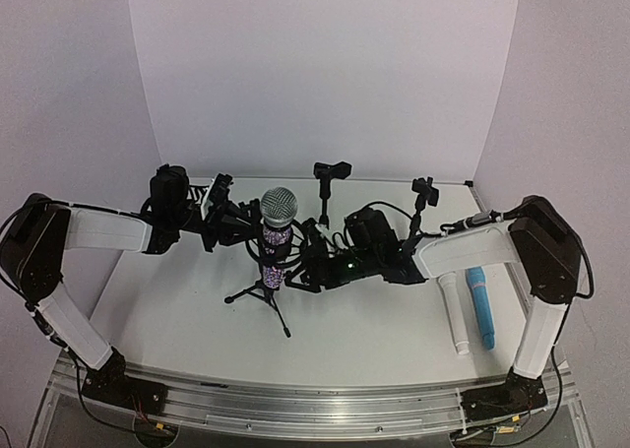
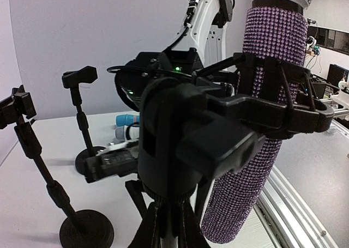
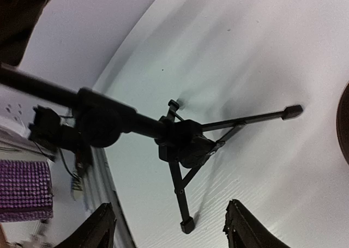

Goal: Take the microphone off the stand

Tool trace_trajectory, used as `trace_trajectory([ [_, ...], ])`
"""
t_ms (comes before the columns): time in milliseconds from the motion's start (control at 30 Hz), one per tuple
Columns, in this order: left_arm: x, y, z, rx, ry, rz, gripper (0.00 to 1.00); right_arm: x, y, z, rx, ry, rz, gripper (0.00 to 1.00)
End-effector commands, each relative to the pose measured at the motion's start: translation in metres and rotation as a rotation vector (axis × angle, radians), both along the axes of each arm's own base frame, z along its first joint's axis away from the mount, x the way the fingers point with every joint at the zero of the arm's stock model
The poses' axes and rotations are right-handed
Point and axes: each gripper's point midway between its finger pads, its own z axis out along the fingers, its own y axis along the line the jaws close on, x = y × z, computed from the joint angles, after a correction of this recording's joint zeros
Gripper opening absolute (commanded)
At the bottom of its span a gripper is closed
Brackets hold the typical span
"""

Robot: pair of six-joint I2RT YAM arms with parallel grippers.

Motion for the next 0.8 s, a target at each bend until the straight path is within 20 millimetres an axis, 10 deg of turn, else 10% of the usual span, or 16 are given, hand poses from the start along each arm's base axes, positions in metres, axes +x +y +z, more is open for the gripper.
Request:
trace_trajectory([
  [0, -0.012, -0.001, -0.011, 0.029, 0.039, -0.053, 0.00, 0.006, -0.001, 0.027, 0.121, 0.506, -0.082, 0.61],
  [367, -0.022, -0.008, -0.009, 0.026, -0.031, -0.071, 0.00, 0.028, 0.041, 0.054, 0.333, 0.867, -0.041, 0.53],
  [767, -0.021, -0.010, -0.012, 0.040, -0.018, -0.056, 0.00, 0.014, 0.038, 0.061, 0.375, 0.903, 0.011, 0.36],
])
